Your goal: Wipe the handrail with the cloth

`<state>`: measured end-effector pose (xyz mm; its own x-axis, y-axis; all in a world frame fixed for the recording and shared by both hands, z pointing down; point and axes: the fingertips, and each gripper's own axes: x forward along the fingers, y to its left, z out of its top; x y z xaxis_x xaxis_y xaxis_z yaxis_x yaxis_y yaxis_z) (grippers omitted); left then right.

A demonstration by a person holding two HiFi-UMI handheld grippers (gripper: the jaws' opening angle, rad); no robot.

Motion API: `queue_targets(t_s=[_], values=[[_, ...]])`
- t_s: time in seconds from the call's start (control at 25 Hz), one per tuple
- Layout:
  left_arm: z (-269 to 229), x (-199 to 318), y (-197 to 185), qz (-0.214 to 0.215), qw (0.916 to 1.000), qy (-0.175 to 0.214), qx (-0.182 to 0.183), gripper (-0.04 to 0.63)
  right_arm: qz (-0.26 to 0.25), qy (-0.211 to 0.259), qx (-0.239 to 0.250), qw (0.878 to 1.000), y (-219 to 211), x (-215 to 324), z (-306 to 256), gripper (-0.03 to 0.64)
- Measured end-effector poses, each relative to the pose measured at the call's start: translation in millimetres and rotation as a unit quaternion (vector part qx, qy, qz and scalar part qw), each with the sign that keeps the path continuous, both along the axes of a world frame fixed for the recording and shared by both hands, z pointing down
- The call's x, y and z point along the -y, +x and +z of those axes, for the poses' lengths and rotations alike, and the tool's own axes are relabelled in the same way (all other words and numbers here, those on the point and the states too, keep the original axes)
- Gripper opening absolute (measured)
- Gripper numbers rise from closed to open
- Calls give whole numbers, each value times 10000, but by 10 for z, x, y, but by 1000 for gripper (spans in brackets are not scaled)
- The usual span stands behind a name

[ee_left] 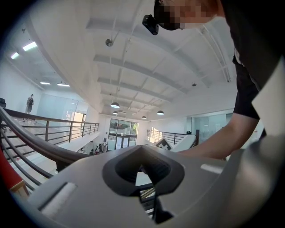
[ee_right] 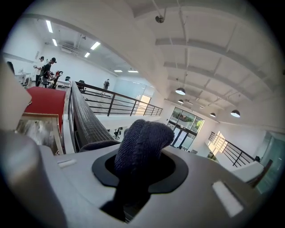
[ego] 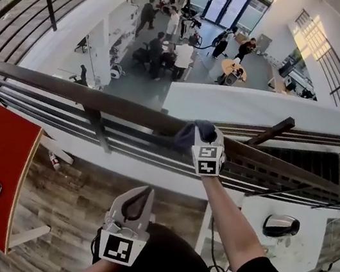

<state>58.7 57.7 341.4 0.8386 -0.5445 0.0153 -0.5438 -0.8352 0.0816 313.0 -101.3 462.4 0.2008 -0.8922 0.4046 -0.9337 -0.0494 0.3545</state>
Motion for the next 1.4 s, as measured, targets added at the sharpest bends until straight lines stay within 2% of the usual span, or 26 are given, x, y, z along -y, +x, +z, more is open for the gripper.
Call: queue_targets(t_s=[0.28, 0.6, 0.92, 1.16, 1.4], values=[[61, -59, 186, 64, 9999, -70, -69, -2, 208, 71, 212, 9995, 152, -82, 5, 113], [119, -149, 398, 300, 9995, -28, 77, -2, 244, -13, -125, 9996, 294, -218, 0, 113], [149, -176, 487, 446, 9989, -70, 131, -2, 494, 23, 33, 9988, 551, -380, 26, 112], [180, -169, 511, 458, 9986, -253, 119, -2, 657, 74, 95, 9978, 717, -474, 7, 112], [177, -209, 559, 554, 9982, -190, 125, -2, 750, 14, 100, 9971, 838, -578, 47, 112]])
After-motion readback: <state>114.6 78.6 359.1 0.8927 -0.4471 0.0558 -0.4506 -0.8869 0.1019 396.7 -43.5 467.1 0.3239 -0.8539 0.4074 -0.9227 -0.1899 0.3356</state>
